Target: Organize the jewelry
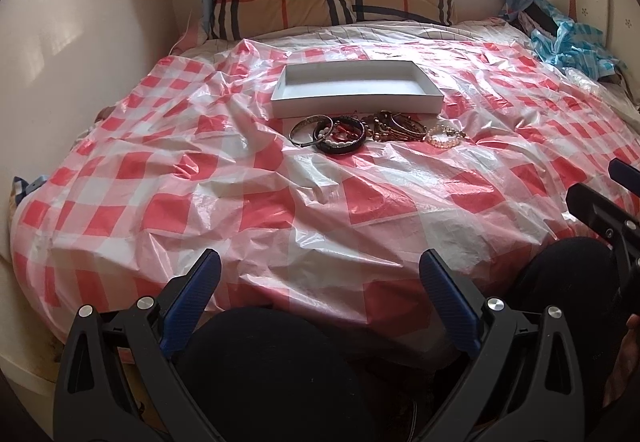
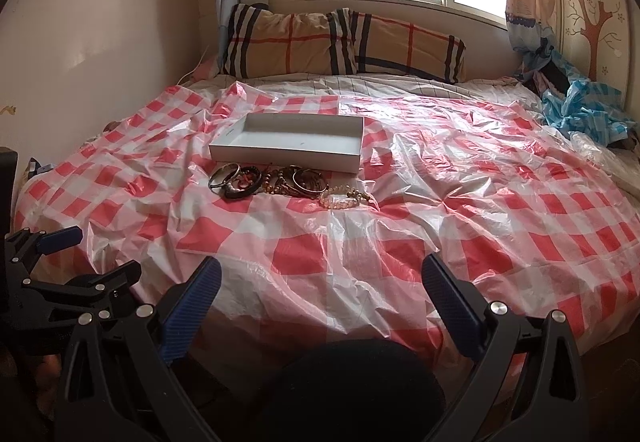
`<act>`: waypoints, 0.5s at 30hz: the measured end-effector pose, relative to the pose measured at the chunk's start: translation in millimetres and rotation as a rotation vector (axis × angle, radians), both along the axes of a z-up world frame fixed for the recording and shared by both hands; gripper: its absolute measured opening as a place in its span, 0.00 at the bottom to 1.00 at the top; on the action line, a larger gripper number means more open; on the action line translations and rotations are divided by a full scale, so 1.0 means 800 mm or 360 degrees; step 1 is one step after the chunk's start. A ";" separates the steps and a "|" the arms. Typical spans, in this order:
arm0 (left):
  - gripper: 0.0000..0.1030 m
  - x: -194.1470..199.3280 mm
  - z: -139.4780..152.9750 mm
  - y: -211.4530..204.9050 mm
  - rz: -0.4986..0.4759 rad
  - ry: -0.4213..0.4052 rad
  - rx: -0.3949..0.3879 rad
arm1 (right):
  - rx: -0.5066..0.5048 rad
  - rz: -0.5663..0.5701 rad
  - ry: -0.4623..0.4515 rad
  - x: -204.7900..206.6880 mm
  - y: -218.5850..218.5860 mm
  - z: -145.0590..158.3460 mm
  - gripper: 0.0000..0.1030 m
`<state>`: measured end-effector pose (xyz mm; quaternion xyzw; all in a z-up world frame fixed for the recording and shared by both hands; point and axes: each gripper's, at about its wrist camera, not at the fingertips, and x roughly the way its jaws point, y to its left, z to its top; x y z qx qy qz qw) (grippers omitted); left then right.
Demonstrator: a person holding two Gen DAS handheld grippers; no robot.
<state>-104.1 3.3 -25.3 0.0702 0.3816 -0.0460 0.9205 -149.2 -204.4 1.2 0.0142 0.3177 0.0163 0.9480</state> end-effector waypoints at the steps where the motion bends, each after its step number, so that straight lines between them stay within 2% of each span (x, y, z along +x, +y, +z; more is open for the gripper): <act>1: 0.93 0.000 0.000 0.000 -0.0002 -0.0001 -0.0001 | -0.0003 -0.0001 0.0000 0.000 -0.001 0.000 0.93; 15: 0.93 0.000 -0.003 0.009 0.0016 0.0016 -0.0059 | 0.0000 0.0001 0.0024 -0.001 -0.001 -0.002 0.93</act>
